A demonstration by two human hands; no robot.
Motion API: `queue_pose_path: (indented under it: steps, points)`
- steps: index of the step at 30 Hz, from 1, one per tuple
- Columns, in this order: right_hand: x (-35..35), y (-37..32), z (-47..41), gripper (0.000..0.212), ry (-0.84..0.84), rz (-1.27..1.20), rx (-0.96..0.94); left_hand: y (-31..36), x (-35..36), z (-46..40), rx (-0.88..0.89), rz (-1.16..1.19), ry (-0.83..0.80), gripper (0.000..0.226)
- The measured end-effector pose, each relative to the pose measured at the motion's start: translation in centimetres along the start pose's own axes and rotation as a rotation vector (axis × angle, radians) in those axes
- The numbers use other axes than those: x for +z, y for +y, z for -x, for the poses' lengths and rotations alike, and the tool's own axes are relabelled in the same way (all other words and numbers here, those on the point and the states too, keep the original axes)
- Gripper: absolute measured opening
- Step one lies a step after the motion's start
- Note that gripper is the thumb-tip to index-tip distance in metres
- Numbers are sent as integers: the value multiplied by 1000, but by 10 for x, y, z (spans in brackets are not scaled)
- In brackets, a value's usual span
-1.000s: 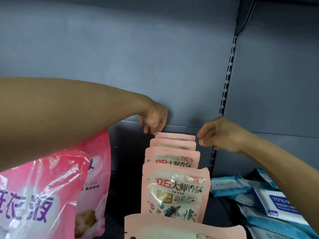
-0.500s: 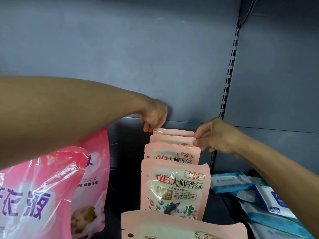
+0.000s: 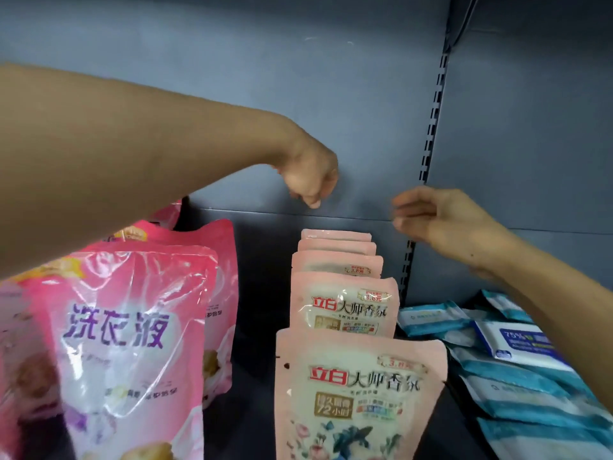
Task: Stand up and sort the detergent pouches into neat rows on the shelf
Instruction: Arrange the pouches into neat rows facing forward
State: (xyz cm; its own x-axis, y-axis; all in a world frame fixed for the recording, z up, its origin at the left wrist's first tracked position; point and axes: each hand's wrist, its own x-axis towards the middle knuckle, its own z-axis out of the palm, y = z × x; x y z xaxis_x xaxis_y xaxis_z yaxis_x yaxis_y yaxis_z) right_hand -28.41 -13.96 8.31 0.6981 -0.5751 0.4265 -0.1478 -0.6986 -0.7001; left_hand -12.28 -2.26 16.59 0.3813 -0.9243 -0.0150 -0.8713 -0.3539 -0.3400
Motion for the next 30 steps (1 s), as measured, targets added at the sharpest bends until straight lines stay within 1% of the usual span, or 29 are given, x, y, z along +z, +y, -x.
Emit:
queue_pose_path:
  steps: [2,4,6,9,12,14,17,20,22,25,28,30]
  points:
    - [-5,-7,19,22,36,-11,-28,7,-8,26,22,-21,122,32]
    - [-8,-13,41,18,74,-29,-46,17,-14,57,42,51,282,35]
    - [-11,-17,69,17,105,-97,-44,29,-12,91,62,220,445,38]
    - [-7,-19,118,20,153,-261,24,51,8,146,121,540,645,43]
    - [9,-11,163,18,176,-349,123,75,55,196,149,768,770,52]
    - [24,0,186,17,155,-362,202,90,95,221,142,848,811,60]
    - [45,18,212,28,14,-287,262,111,153,239,59,1002,797,70]
    - [67,26,221,32,-78,-248,274,130,200,240,-102,1109,680,82]
    - [81,31,221,27,-63,-214,266,137,224,232,-180,1144,610,90]
    - [97,41,217,19,11,-102,231,142,241,214,-251,1224,501,97]
    - [107,45,214,20,51,-14,180,142,242,195,-246,1260,469,97]
    - [109,45,211,20,70,21,170,143,238,184,-251,1238,443,92]
